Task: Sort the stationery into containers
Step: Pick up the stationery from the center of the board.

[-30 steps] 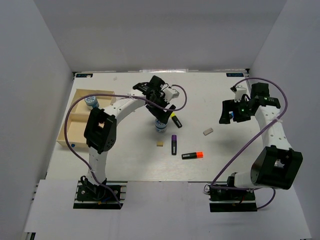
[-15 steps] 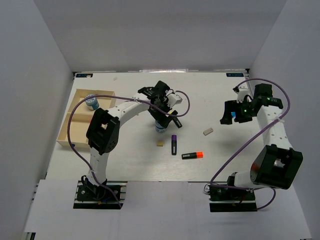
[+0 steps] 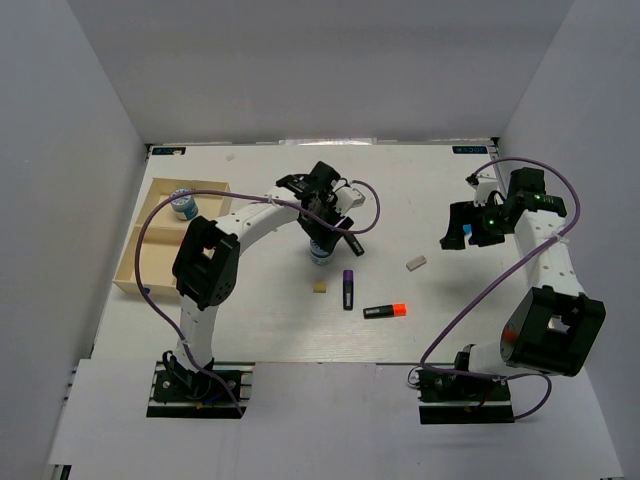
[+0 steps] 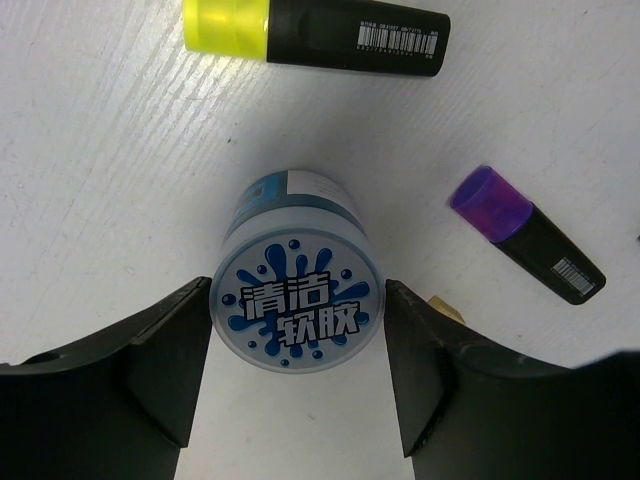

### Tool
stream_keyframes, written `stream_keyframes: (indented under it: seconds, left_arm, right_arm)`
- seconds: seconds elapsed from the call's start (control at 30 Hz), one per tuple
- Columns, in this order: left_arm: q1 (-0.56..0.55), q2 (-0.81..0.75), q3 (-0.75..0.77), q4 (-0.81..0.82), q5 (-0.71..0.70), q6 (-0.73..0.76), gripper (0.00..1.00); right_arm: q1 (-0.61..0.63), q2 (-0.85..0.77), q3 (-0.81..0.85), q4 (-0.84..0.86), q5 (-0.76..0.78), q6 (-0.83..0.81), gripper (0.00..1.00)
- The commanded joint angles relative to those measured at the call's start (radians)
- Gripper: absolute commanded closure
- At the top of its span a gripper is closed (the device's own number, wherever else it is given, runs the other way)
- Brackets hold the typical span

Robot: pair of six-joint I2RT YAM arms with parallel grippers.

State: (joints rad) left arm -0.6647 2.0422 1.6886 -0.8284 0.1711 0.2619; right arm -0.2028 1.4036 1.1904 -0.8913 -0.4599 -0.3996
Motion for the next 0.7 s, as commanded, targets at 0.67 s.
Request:
stream_keyframes:
  seconds: [0.67]
  left_arm:
    - [0.347, -0.268, 0.158, -0.070, -0.123, -0.098, 0.65]
  right_arm:
    - [-0.001, 0.015, 0.008, 0.000, -0.010, -0.015, 0.11]
